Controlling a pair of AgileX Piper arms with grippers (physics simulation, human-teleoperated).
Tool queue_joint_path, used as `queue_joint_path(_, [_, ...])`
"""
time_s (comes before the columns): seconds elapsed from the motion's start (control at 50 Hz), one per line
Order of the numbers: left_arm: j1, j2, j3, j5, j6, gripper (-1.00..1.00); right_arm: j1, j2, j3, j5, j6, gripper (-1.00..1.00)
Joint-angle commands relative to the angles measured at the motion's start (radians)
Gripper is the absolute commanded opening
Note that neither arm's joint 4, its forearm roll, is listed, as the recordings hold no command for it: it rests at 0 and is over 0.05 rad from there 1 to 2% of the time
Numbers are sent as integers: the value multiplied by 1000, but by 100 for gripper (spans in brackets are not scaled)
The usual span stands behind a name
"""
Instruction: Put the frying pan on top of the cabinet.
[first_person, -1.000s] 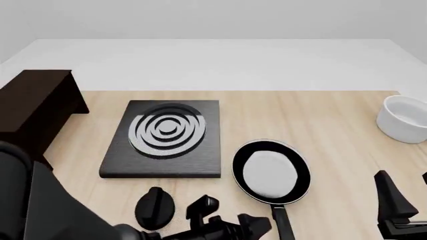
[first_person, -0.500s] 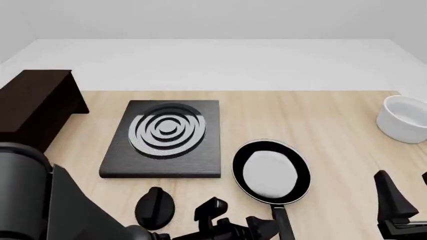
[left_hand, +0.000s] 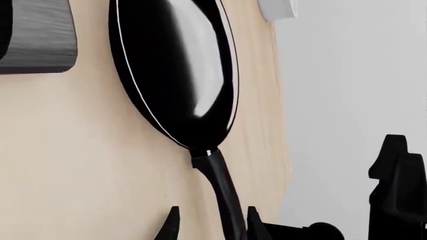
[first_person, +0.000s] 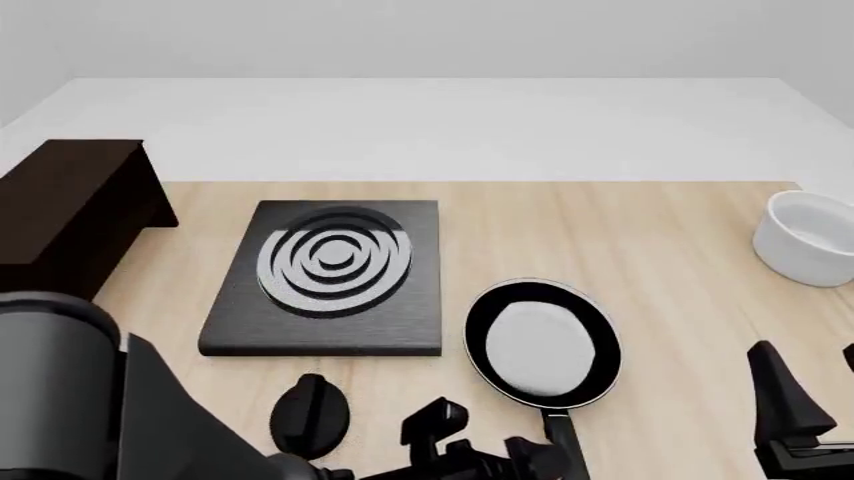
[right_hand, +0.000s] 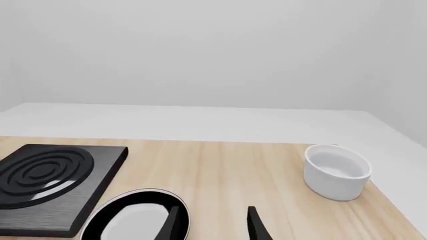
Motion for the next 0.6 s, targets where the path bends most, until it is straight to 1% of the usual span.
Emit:
queue_joint_path(0.02, [-11, 14, -15, -2, -6, 100, 2, 0, 0, 0, 1, 100])
queue_joint_path(0.48, [-34, 58, -50, -13, -23, 100, -2, 0, 0, 1, 6, 100])
queue_joint_path(0.6, [-42, 74, -50, -30, -38, 100, -2, 0, -5, 4, 5, 100])
